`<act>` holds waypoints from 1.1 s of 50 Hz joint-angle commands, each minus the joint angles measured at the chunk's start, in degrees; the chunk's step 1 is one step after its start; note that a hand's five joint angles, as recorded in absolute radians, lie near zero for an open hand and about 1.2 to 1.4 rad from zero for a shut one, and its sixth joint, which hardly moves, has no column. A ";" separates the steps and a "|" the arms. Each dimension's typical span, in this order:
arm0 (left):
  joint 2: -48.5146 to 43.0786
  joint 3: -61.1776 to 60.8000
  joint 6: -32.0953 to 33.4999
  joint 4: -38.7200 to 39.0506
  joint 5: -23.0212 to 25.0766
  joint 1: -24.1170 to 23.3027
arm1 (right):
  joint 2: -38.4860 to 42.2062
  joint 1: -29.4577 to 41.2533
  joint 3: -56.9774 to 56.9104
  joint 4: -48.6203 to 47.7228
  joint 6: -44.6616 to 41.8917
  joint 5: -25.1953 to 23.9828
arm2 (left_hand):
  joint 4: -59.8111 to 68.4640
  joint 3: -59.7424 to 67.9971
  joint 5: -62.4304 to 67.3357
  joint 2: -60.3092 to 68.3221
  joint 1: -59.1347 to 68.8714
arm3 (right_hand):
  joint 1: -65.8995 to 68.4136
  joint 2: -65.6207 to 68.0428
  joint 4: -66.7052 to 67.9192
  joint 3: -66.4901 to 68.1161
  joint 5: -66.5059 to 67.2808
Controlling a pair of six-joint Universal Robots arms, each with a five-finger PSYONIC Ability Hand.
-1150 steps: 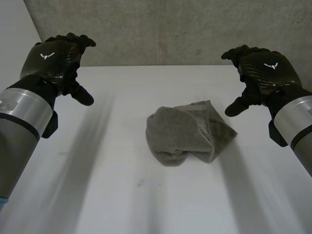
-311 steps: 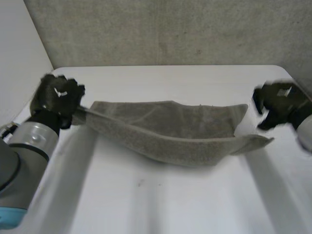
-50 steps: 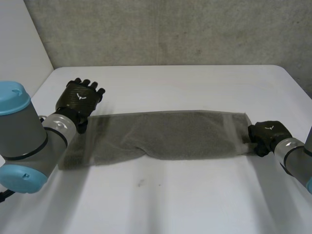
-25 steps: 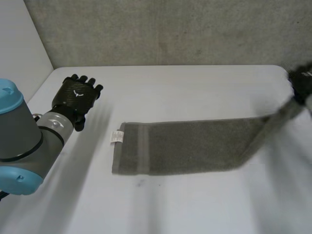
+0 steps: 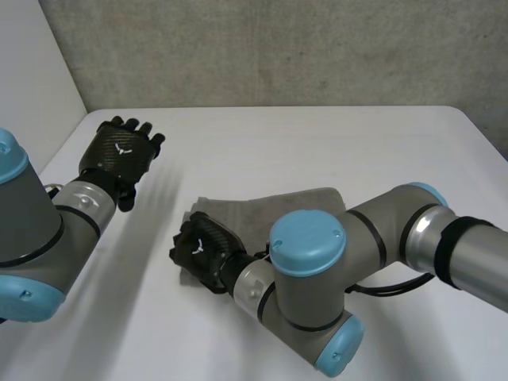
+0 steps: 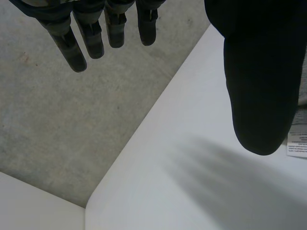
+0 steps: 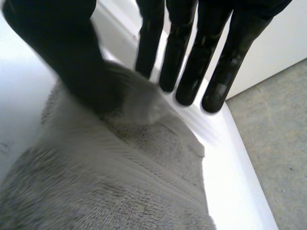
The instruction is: Fold the laundry
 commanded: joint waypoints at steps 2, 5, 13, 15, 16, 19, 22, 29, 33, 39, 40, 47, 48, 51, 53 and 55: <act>0.00 0.61 -2.80 0.18 -0.03 -2.14 | -8.45 -2.73 1.60 1.75 10.35 5.61 | 0.52 0.44 -1.57 0.61 -0.21 | -29.31 -38.89 -39.44 -39.34 -40.15; 0.17 1.23 -5.98 0.18 0.06 -3.64 | -14.02 -9.17 5.12 3.86 19.80 8.53 | 0.48 0.39 -1.62 0.56 -0.25 | -29.31 -38.89 -39.44 -39.34 -40.15; -0.62 2.55 -12.04 0.18 -0.12 -8.92 | -20.70 -20.07 16.55 8.43 31.66 7.21 | 0.48 0.39 -1.62 0.56 -0.25 | -29.31 -38.89 -39.44 -39.34 -40.15; -2.45 2.81 -12.66 0.18 -0.38 -10.93 | -20.87 -23.21 21.71 7.91 31.23 6.95 | 0.69 0.60 -1.40 0.77 -0.04 | -29.31 -38.89 -39.44 -39.34 -40.15; -2.46 2.81 -12.66 0.18 -0.38 -10.94 | -20.87 -23.23 21.73 7.91 31.22 6.95 | 0.69 0.61 -1.40 0.78 -0.04 | -29.31 -38.89 -39.44 -39.34 -40.15; -5.19 2.99 -12.66 0.18 -0.91 -13.14 | -20.96 -25.87 26.57 5.71 29.73 7.04 | 0.69 0.61 -1.40 0.78 -0.04 | -26.03 -35.61 -36.17 -36.06 -36.87; -6.68 2.38 -12.66 0.18 -2.57 -13.84 | -20.96 -27.53 31.47 1.60 27.46 7.04 | 0.69 0.61 -1.40 0.78 -0.04 | -15.83 -25.41 -25.97 -25.86 -26.67; -8.79 0.35 -12.66 0.09 -6.18 -14.19 | -20.00 -27.54 33.95 -4.93 22.08 8.09 | 0.86 0.77 -1.23 0.94 0.13 | 35.03 25.45 24.89 25.00 24.19; -7.83 -2.10 -12.74 0.18 -6.89 -13.84 | -20.61 -27.36 31.15 -5.72 17.18 9.41 | 0.69 0.61 -1.40 0.78 -0.04 | 40.69 31.11 30.56 30.66 29.85; -3.27 -4.48 -12.92 0.18 -7.33 -13.14 | -21.49 -21.77 22.38 -5.72 13.21 12.22 | 0.69 0.61 -1.40 0.78 -0.04 | 40.69 31.11 30.56 30.66 29.85; -3.26 -4.48 -12.92 0.18 -7.33 -13.14 | -21.49 -21.74 22.35 -5.72 13.21 12.22 | 0.69 0.61 -1.40 0.78 -0.04 | 40.69 31.11 30.56 30.66 29.85; 3.14 -8.95 -12.83 0.09 -8.99 -10.07 | -14.74 -2.69 9.71 -3.70 11.63 12.14 | 0.69 0.61 -1.40 0.78 -0.04 | 40.69 31.11 30.56 30.66 29.85; 3.16 -8.96 -12.83 0.09 -9.00 -10.06 | -14.72 -2.66 9.69 -3.70 11.62 12.14 | 0.69 0.61 -1.40 0.78 -0.04 | 40.69 31.11 30.56 30.66 29.85; 5.71 -10.81 -12.92 0.09 -10.84 -8.04 | -10.86 1.38 8.20 -2.82 8.72 11.52 | 0.52 0.44 -1.57 0.61 -0.21 | 40.69 31.11 30.56 30.66 29.85; 7.81 -12.56 -13.01 0.18 -11.89 -6.73 | -7.01 4.96 8.37 -2.47 5.14 10.82 | 0.52 0.44 -1.57 0.61 -0.21 | 40.69 31.11 30.56 30.66 29.85; 8.69 -13.44 -12.92 0.27 -11.90 -6.11 | -5.86 6.38 8.55 -2.47 3.90 9.69 | 0.52 0.44 -1.57 0.61 -0.21 | 40.69 31.11 30.56 30.66 29.85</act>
